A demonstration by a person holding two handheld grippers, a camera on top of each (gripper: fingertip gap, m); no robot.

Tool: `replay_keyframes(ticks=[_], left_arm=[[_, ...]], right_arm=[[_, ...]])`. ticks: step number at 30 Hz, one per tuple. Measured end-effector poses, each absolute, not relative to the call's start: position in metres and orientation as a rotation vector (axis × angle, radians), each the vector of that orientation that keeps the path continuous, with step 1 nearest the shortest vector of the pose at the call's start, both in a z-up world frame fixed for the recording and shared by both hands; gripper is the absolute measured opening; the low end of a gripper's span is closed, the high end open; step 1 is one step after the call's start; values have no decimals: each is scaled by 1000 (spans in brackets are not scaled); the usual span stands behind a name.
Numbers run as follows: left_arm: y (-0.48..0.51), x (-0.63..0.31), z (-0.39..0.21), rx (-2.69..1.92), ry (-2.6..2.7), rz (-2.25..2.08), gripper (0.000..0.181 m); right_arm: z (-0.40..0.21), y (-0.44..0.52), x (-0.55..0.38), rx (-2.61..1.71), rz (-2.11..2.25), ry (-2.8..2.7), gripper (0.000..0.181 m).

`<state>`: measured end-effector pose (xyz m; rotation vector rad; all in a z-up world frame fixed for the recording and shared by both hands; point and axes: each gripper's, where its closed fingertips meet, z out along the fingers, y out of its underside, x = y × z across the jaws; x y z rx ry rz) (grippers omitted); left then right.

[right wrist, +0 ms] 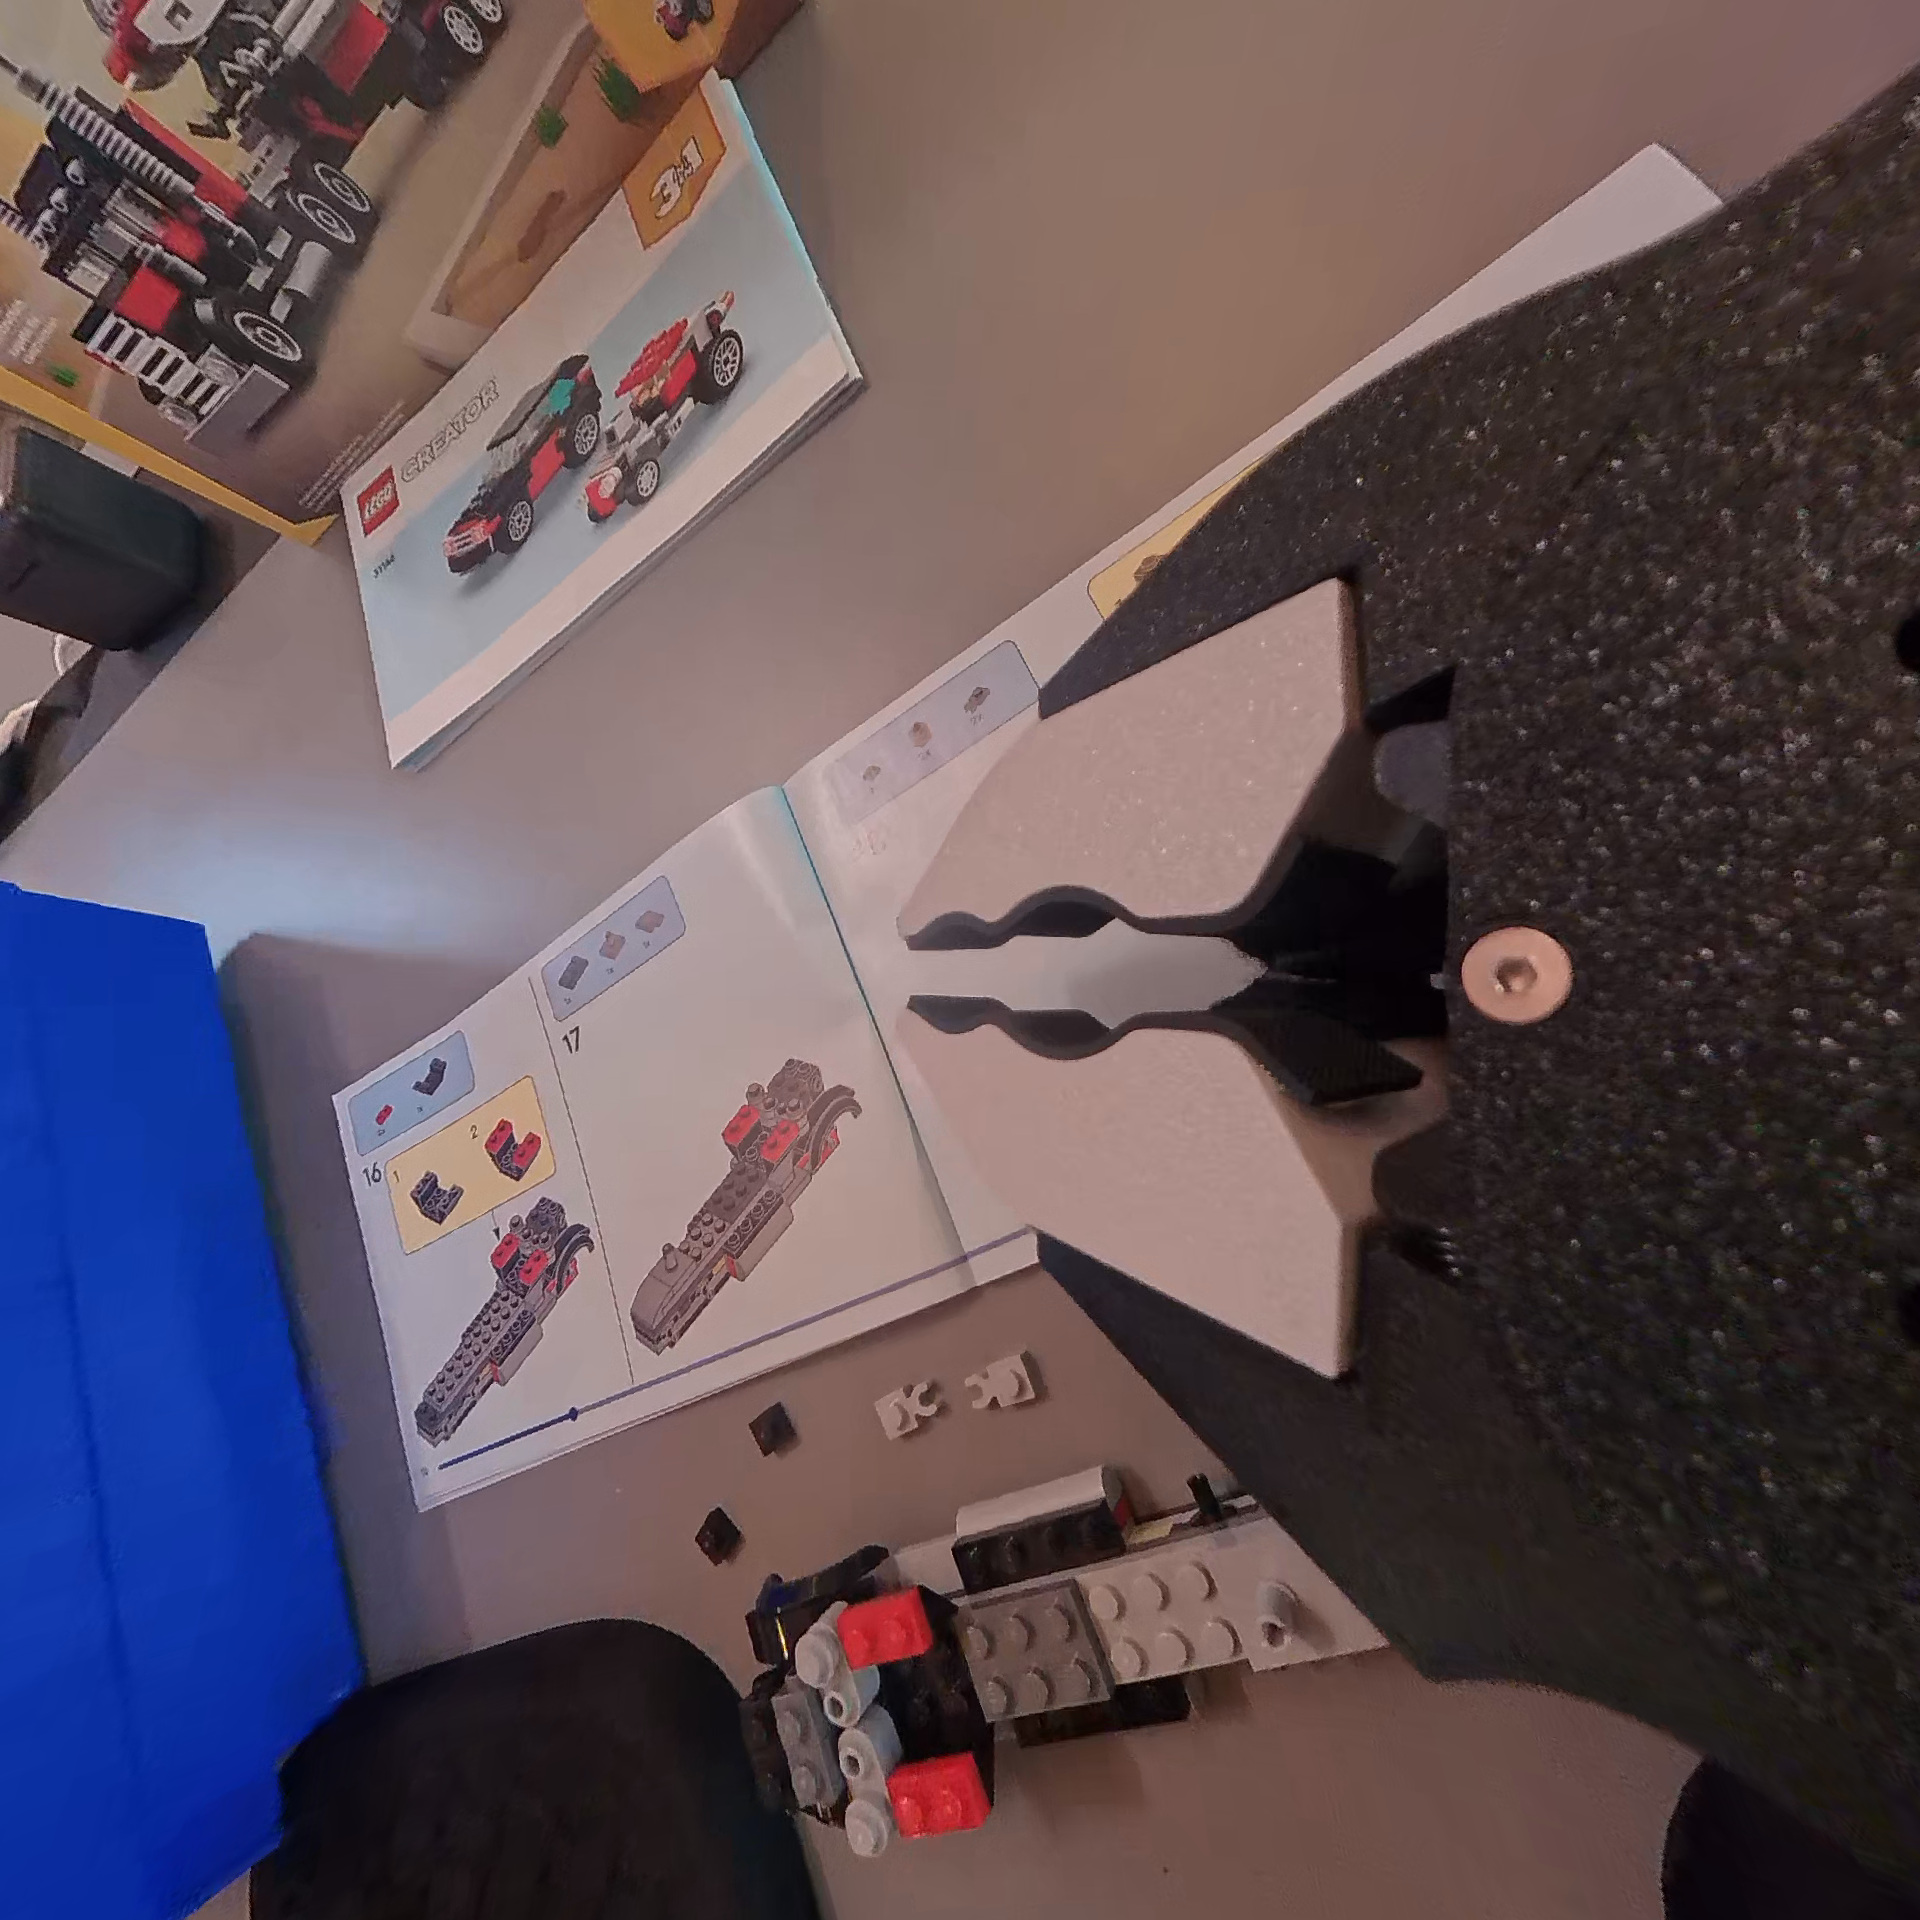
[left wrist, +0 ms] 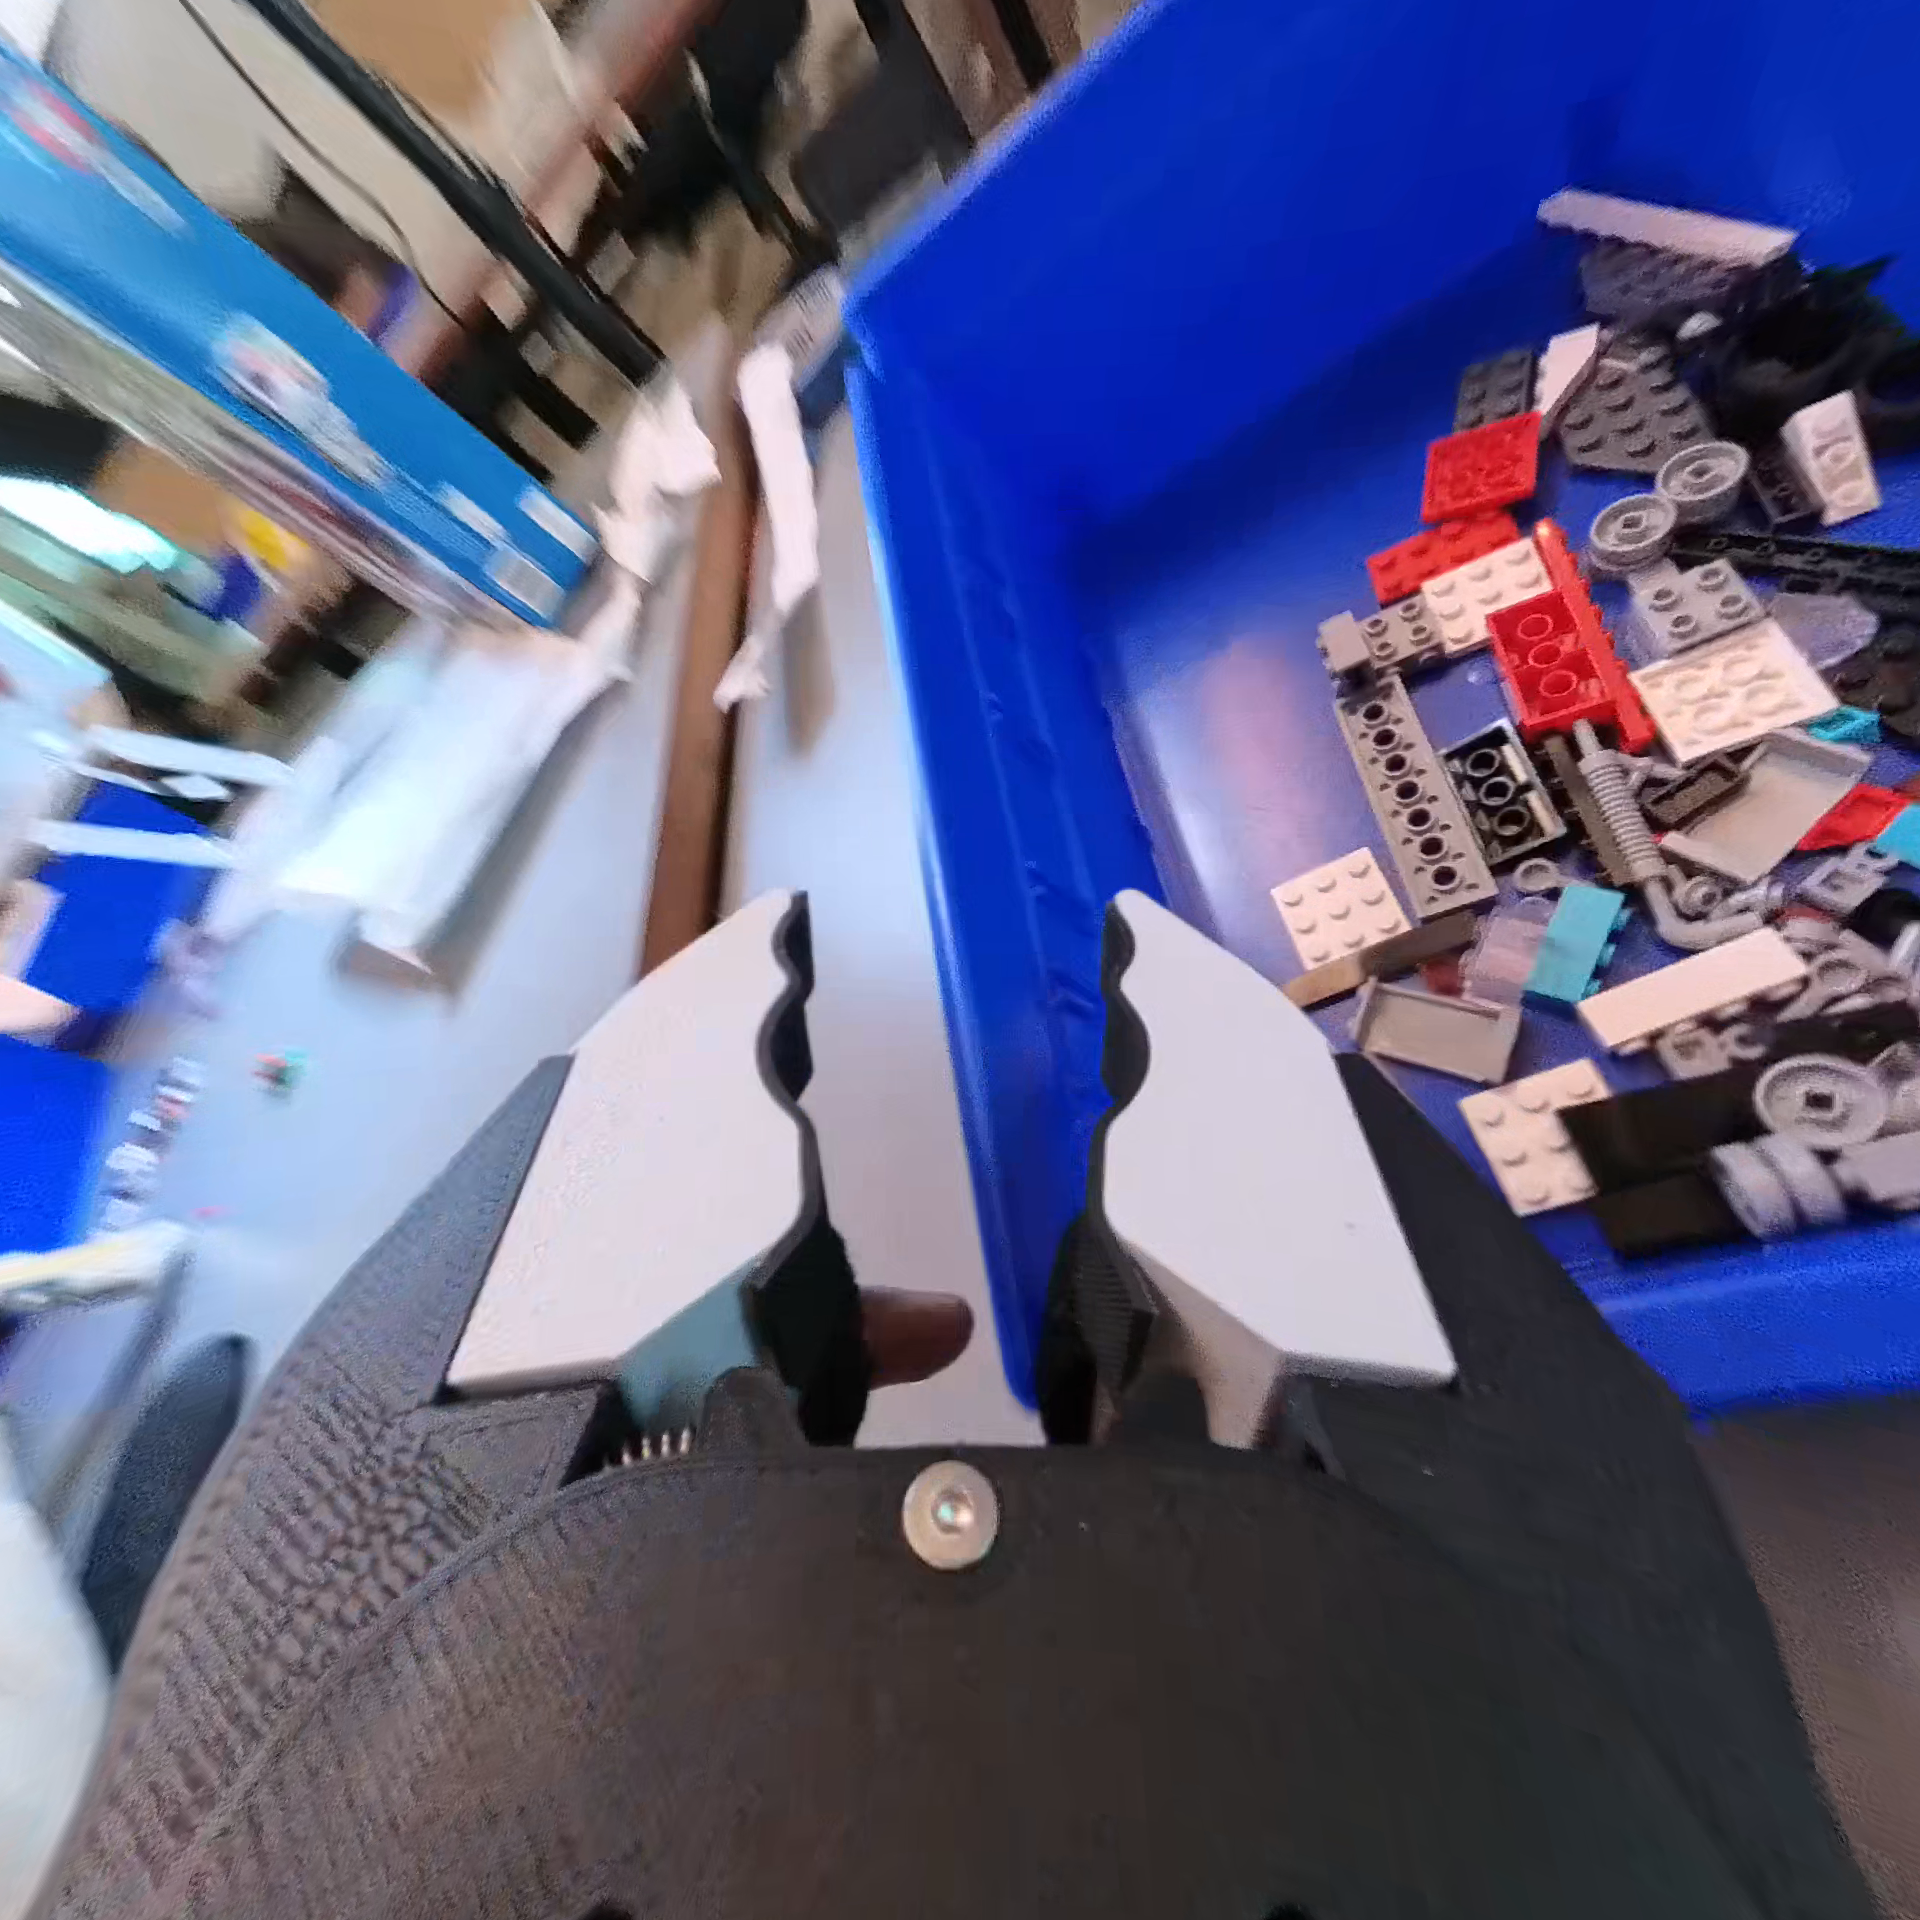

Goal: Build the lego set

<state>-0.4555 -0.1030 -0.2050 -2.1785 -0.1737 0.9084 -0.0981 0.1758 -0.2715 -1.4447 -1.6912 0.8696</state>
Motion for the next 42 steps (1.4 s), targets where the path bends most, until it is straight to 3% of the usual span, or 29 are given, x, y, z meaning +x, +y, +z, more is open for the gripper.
replay_keyframes(ticks=[3, 8, 13, 16, 19, 30, 42], left_arm=[[-111, -431, -183, -2032, 32, 1029, 59], [-109, -331, -210, -1995, 515, 670, 55], [-114, -327, -254, -2089, 765, 977, 56], [-111, -342, -267, -2057, 902, 1261, 33], [-108, -348, -264, -2003, 977, 1395, 31], [-128, -362, -167, -1963, 1127, 1184, 27], [-119, -364, -144, -1919, 1095, 1214, 26]], right_arm=[[-273, 178, -98, -1459, 857, -1688, 8], [-277, 180, -100, -1477, 856, -1694, 9], [-278, 180, -100, -1482, 853, -1699, 9], [-276, 181, -100, -1479, 865, -1684, 9], [-273, 182, -99, -1474, 866, -1670, 9], [-272, 180, -98, -1466, 872, -1679, 9], [-271, 178, -98, -1468, 915, -1677, 9]])
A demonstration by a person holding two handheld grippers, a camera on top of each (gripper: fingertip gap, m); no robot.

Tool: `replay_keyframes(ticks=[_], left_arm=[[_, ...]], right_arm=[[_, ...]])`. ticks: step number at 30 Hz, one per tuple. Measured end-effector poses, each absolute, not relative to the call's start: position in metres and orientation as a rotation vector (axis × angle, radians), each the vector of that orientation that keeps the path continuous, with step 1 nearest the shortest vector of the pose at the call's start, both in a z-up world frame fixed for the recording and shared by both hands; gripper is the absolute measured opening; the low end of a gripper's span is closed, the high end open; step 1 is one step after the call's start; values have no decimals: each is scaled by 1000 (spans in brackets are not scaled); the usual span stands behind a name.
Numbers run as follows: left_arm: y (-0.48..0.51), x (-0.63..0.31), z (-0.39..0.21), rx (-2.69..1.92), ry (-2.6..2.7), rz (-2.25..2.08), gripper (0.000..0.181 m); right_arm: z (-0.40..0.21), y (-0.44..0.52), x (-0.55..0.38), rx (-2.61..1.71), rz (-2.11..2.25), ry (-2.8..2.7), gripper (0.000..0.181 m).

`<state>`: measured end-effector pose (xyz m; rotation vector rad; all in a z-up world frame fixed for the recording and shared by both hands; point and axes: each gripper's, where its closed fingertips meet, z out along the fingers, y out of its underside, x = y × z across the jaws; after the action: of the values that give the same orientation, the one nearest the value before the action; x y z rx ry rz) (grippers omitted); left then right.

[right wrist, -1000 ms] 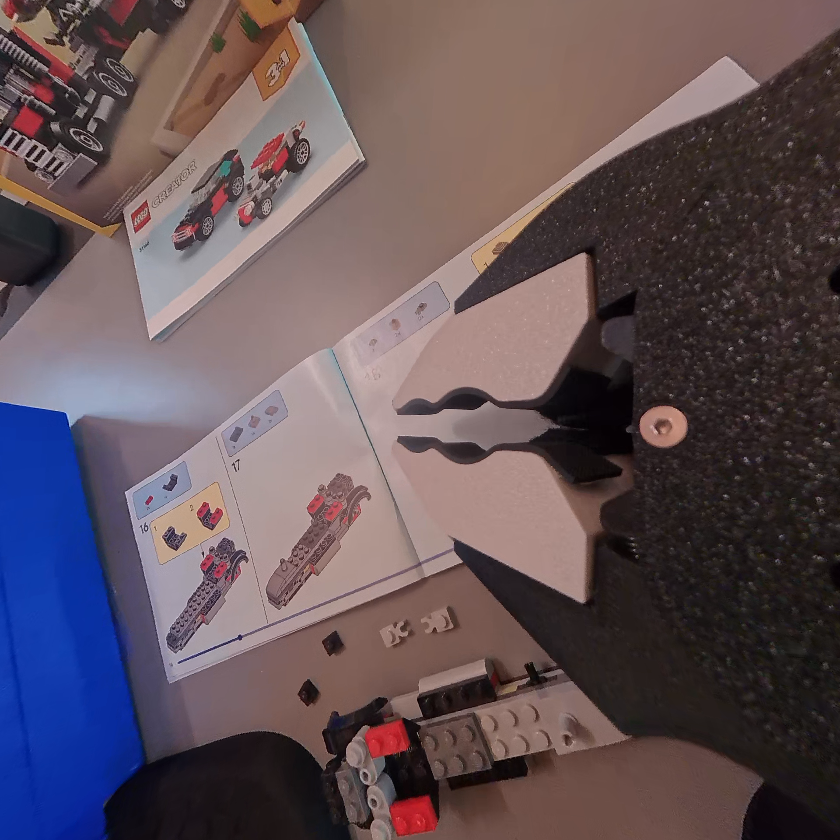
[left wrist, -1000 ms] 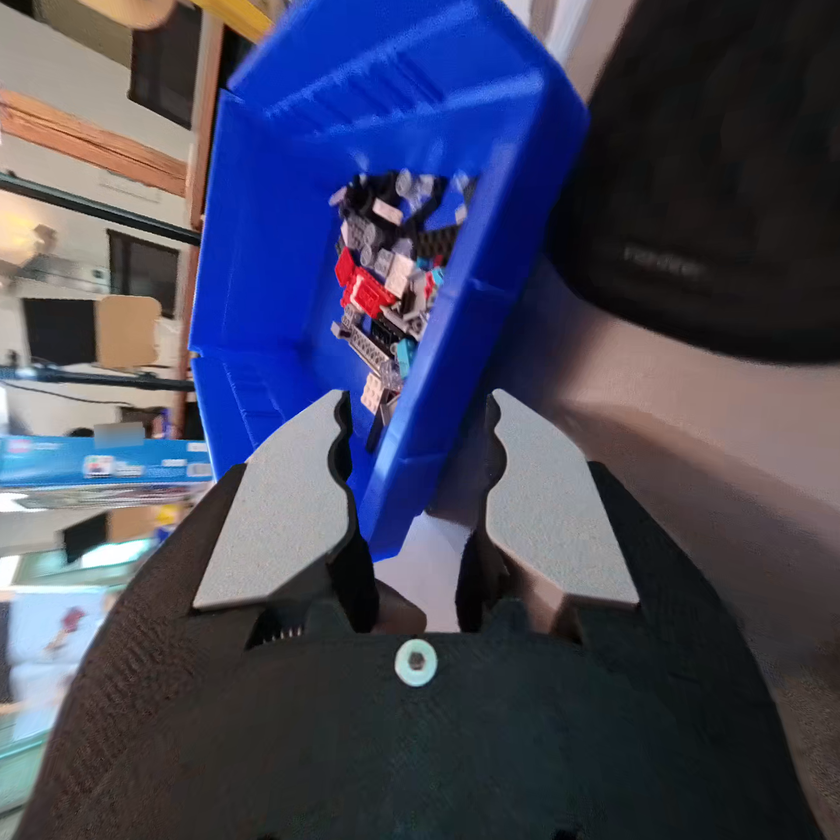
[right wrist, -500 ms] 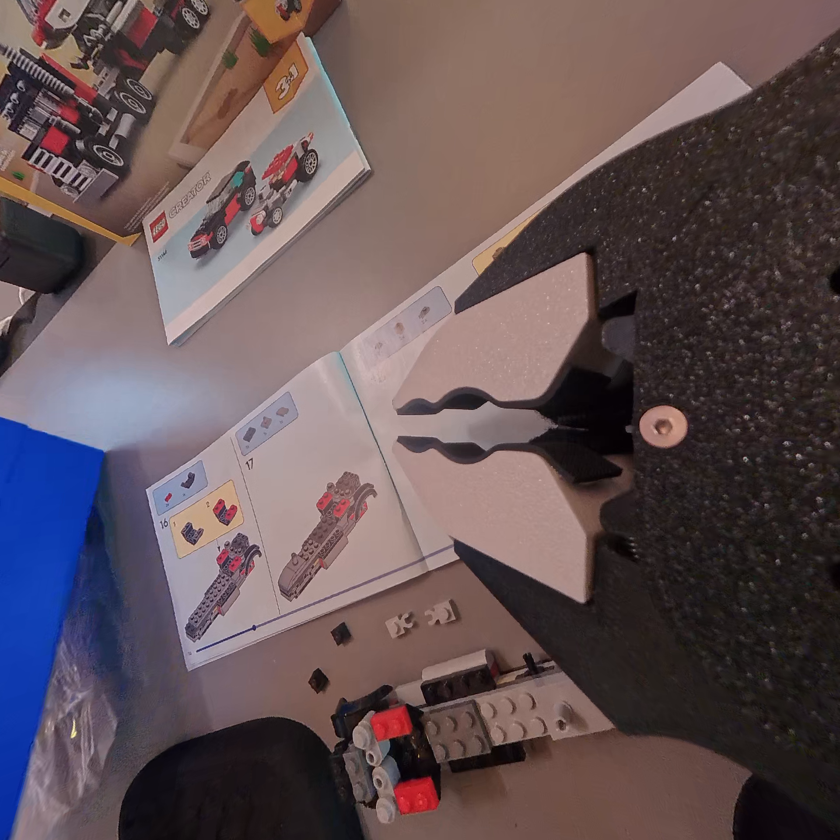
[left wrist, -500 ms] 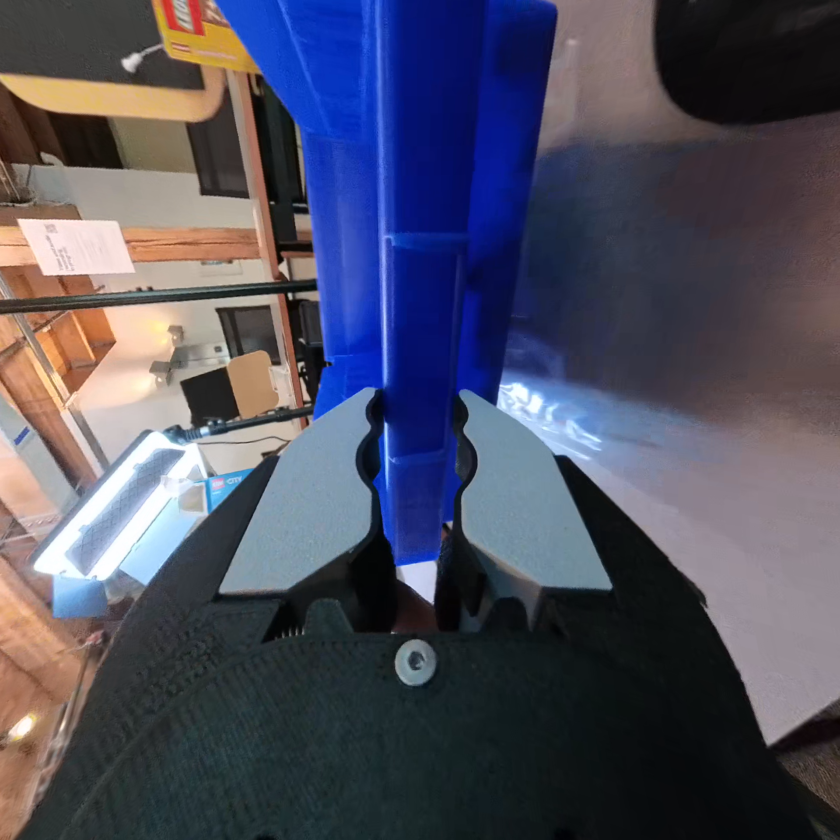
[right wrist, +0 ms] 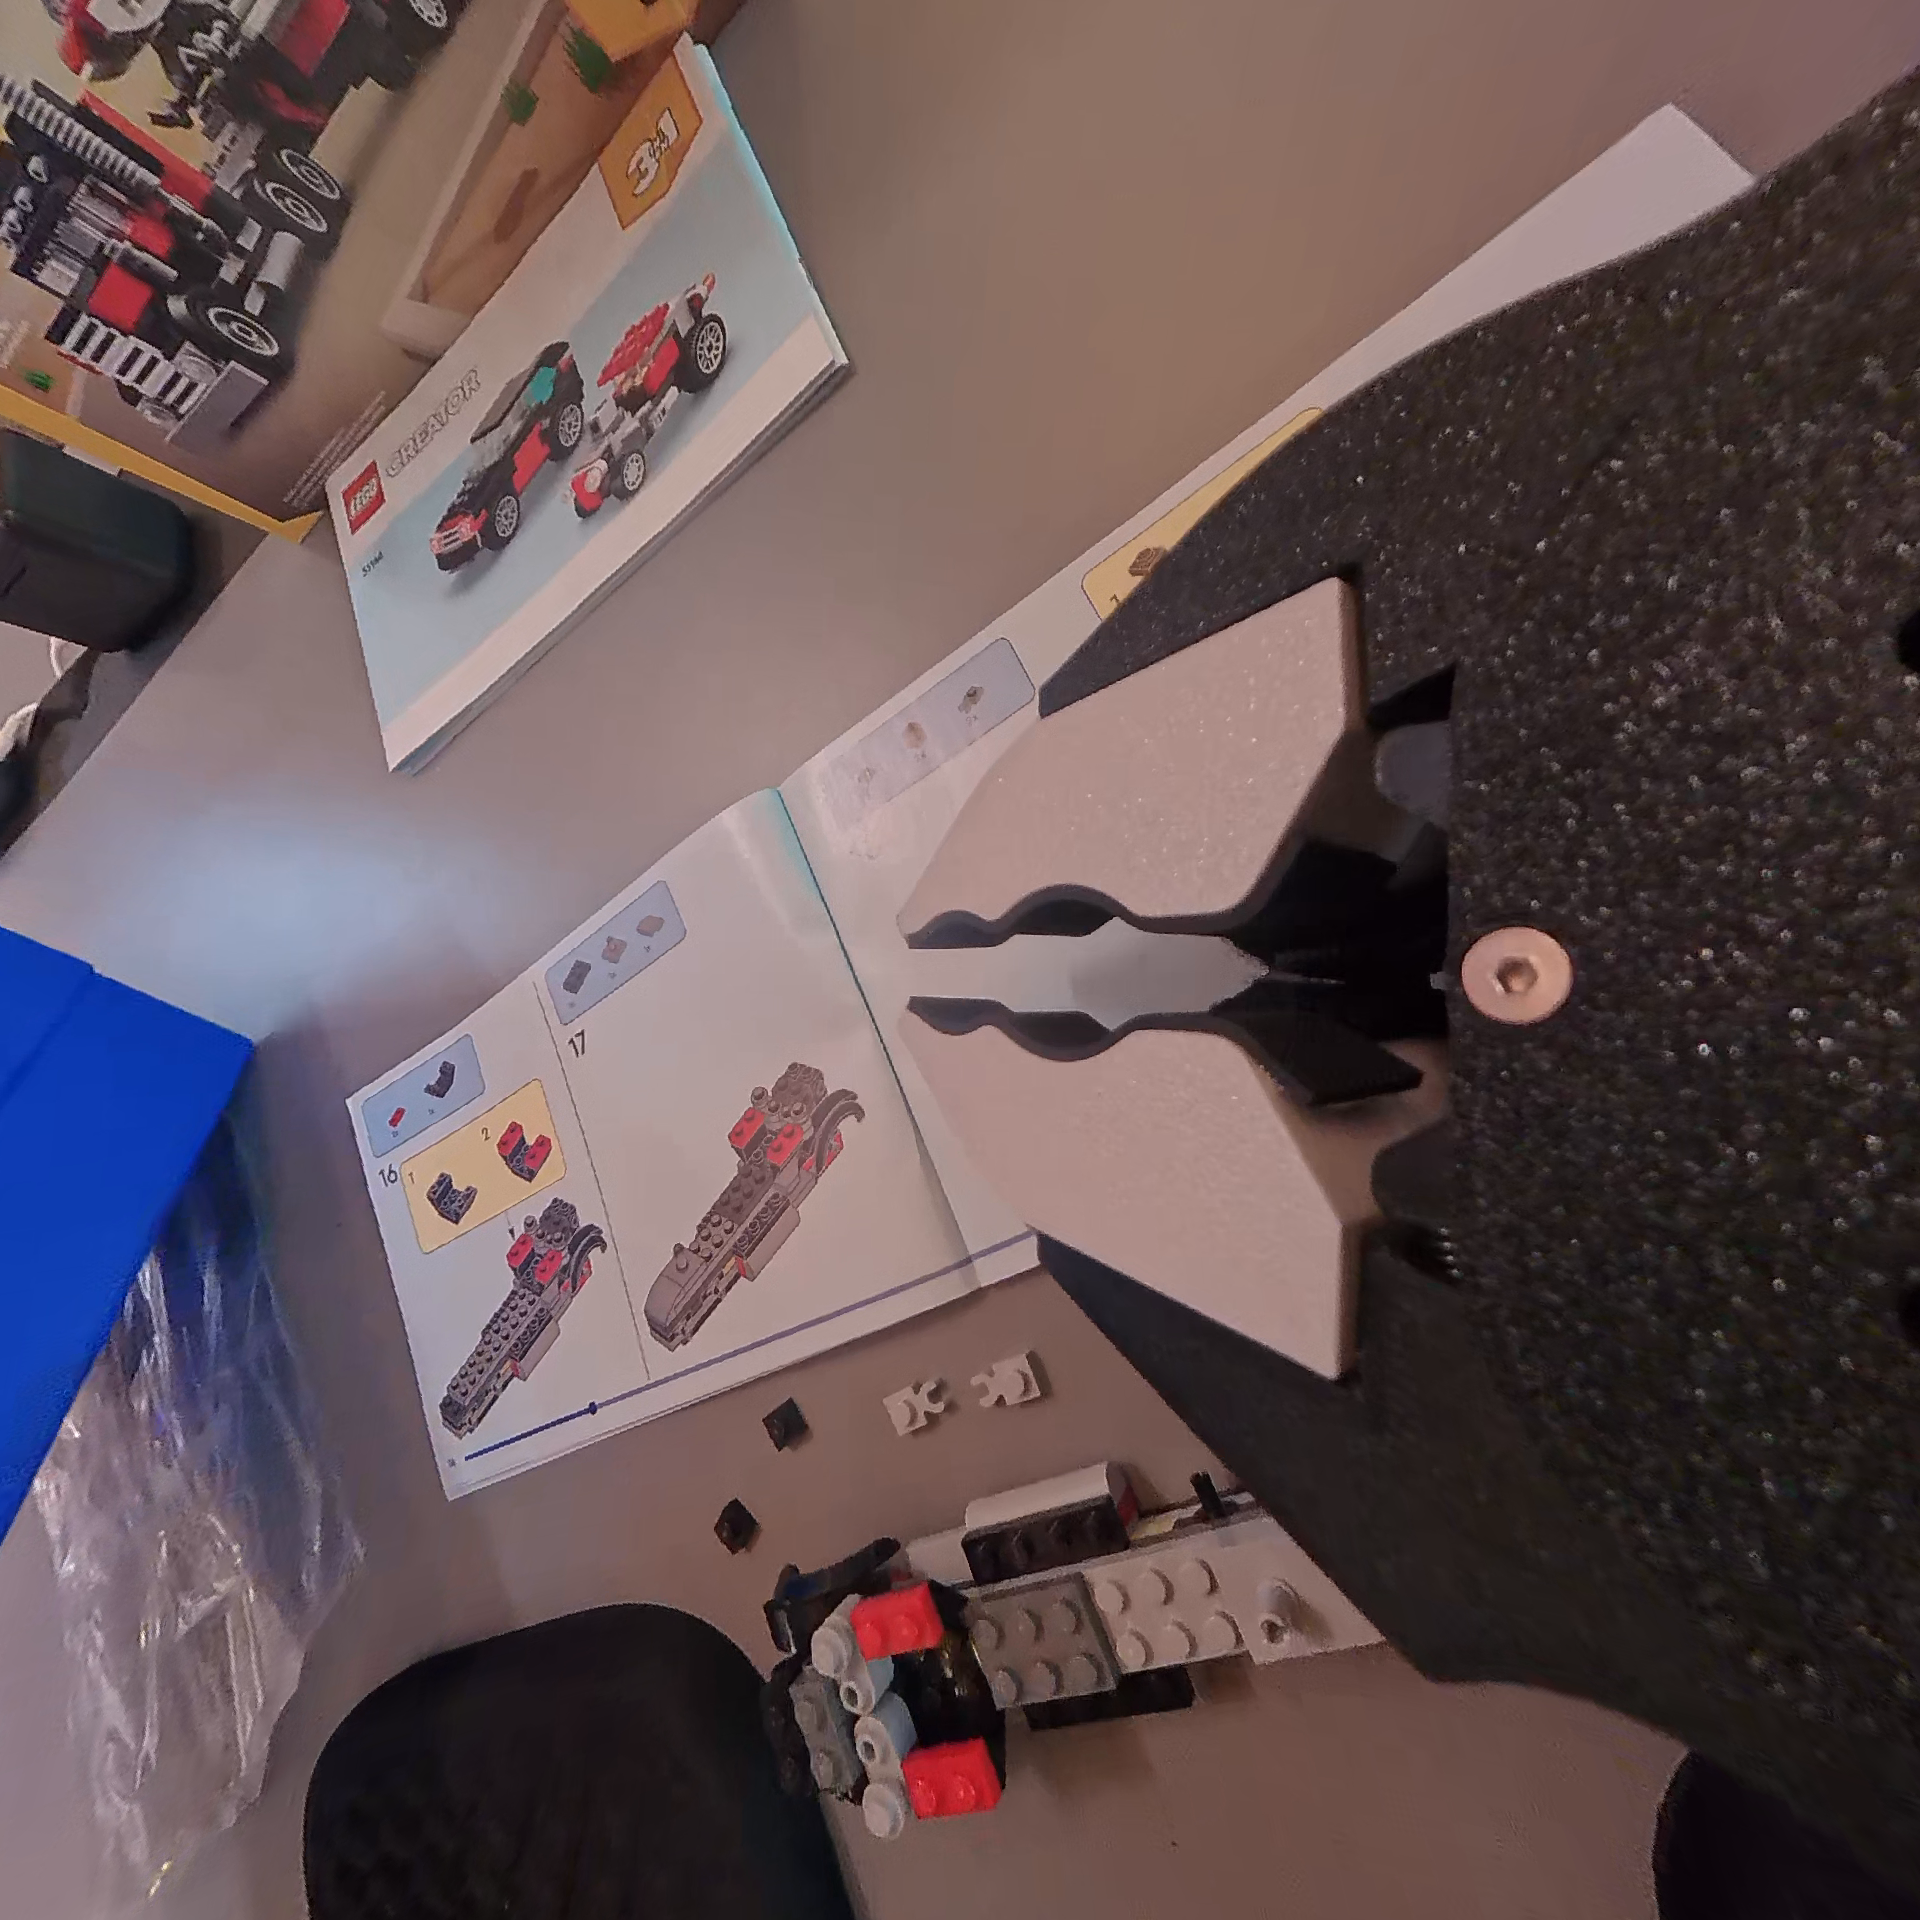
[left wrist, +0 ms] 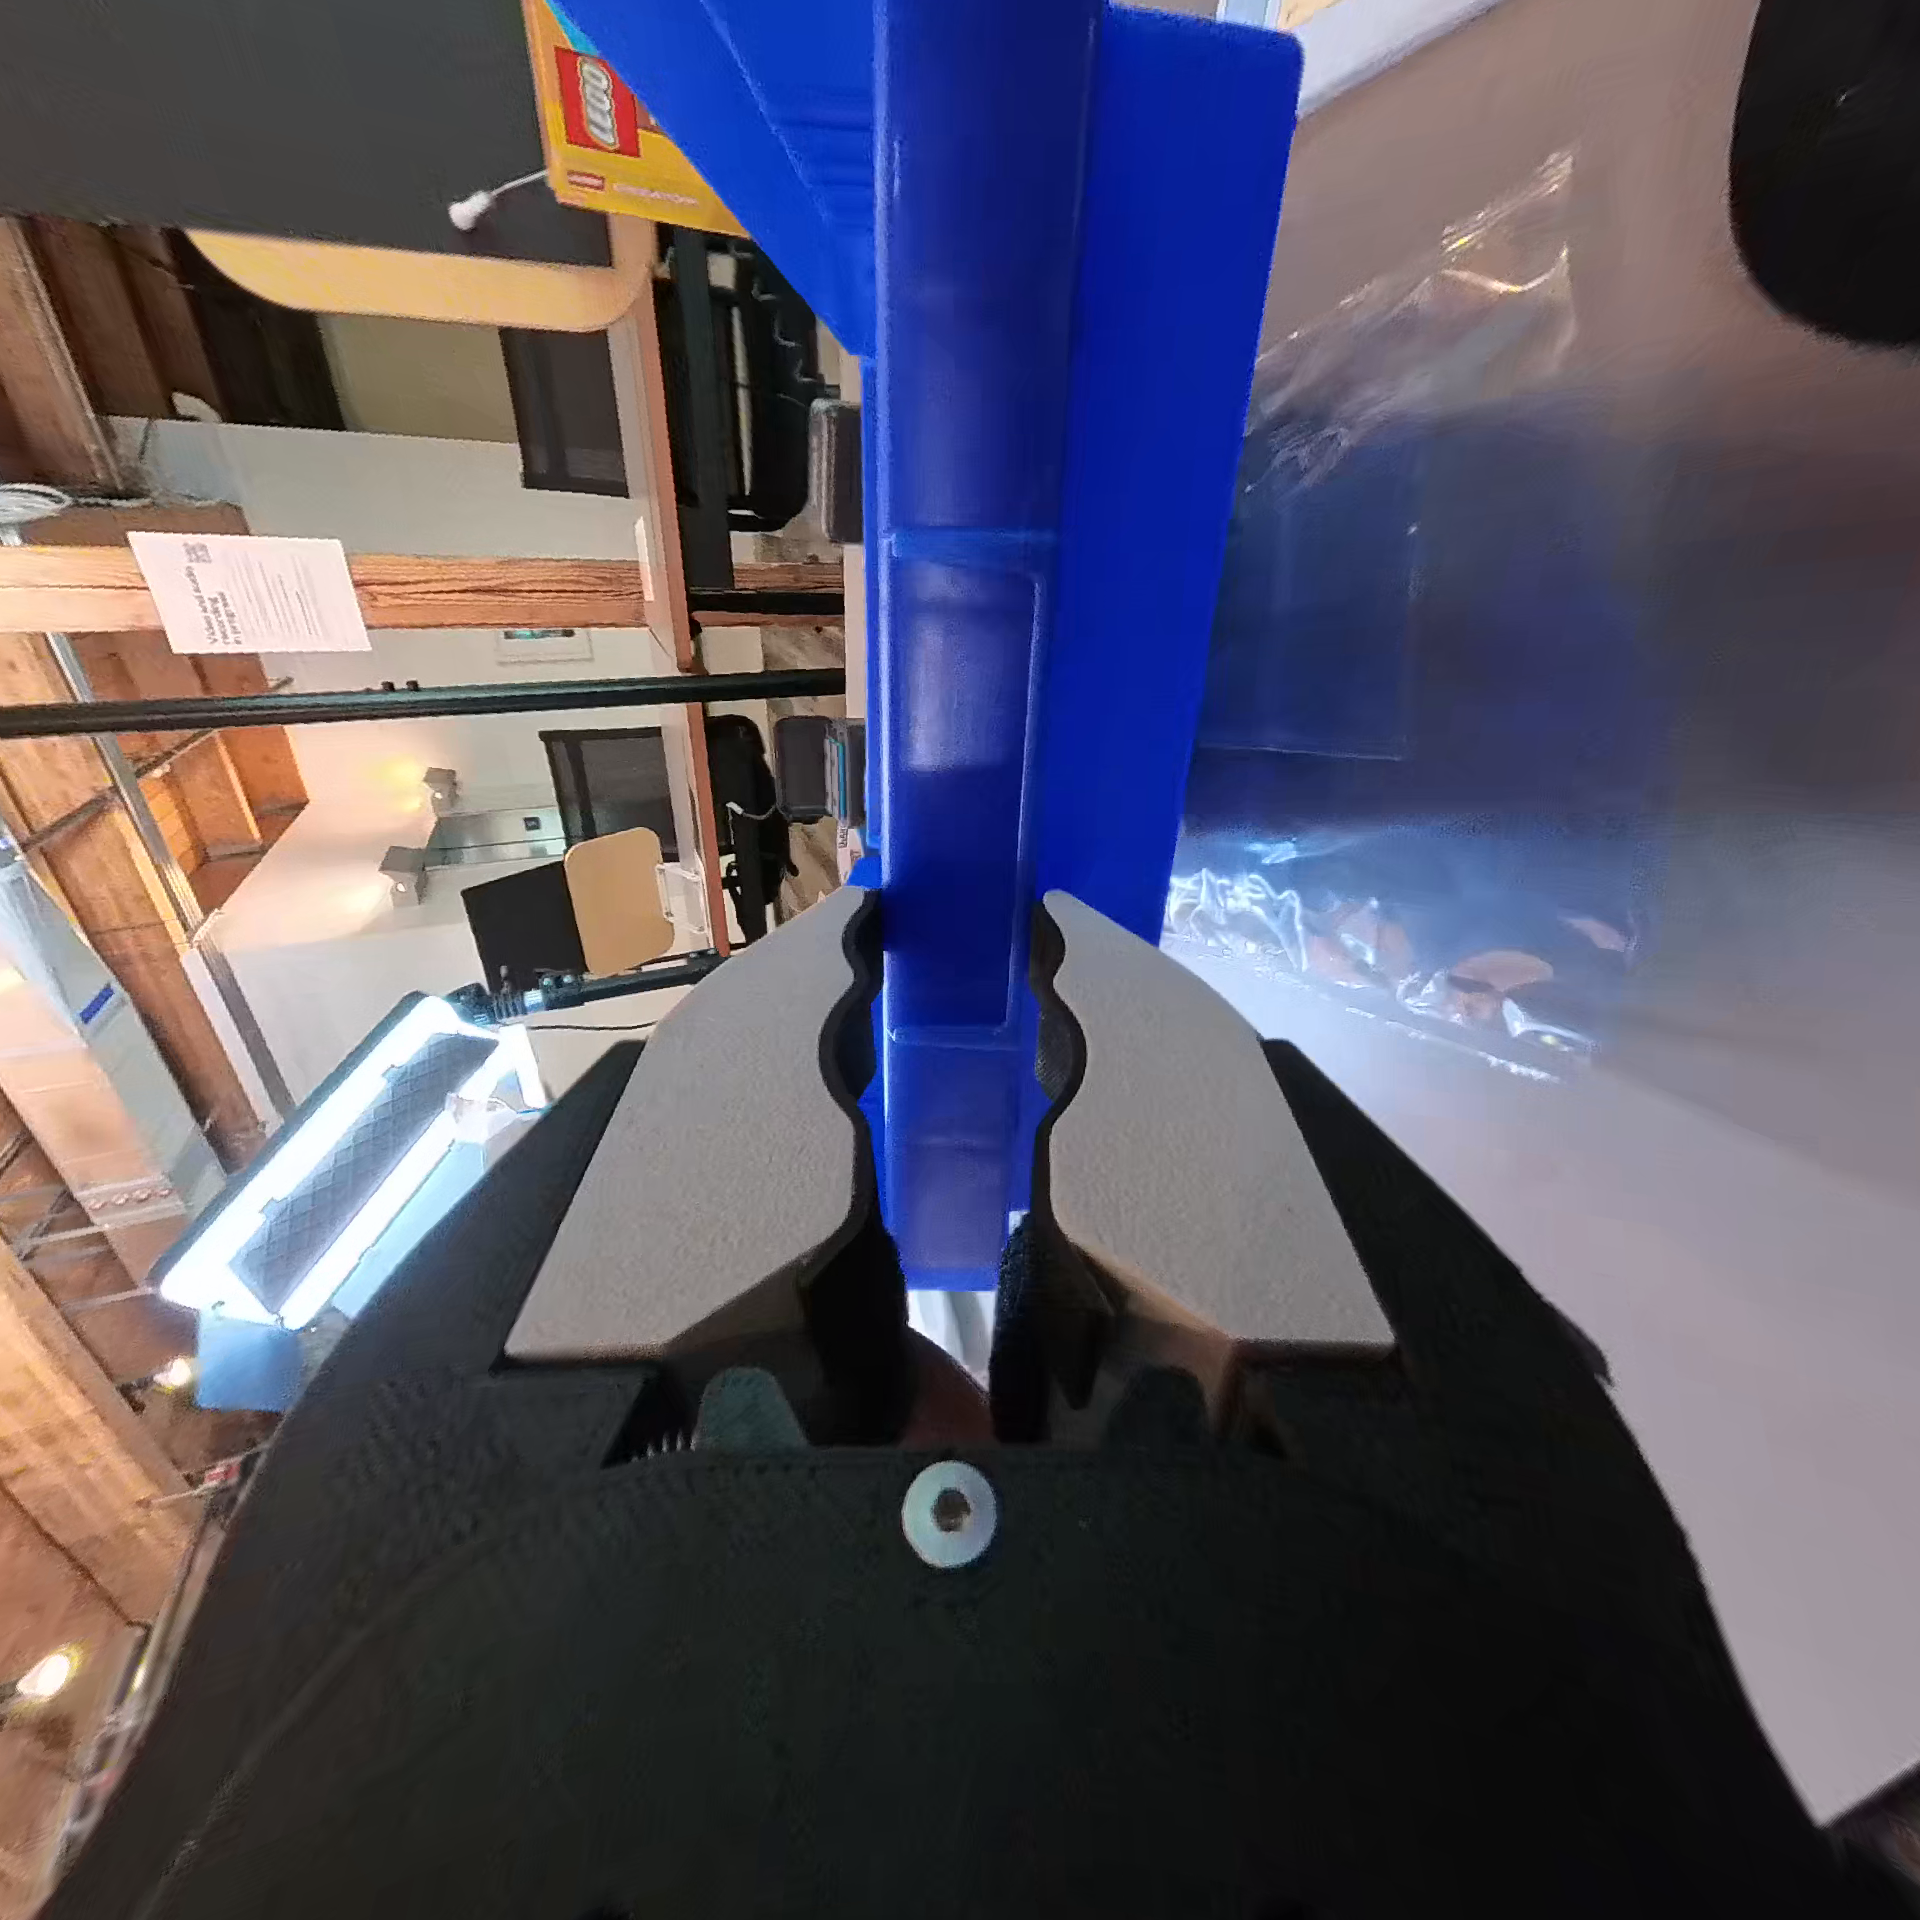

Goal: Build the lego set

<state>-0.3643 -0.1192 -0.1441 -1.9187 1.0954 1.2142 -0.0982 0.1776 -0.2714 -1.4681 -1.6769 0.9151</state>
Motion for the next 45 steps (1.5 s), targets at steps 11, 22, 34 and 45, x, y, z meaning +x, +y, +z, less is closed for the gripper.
replay_keyframes(ticks=[11, 22, 34, 45], left_arm=[[-126, -338, -223, -1894, 962, 1360, 29], [-110, -337, -268, -2237, 728, 1017, 38], [-99, -312, -284, -2490, 800, 254, 33], [-64, -286, -287, -2487, 701, 482, 29]], right_arm=[[-264, 185, -95, -1458, 881, -1635, 9], [-265, 187, -94, -1463, 853, -1627, 9], [-265, 189, -93, -1464, 846, -1628, 9], [-268, 188, -94, -1470, 848, -1640, 9]])
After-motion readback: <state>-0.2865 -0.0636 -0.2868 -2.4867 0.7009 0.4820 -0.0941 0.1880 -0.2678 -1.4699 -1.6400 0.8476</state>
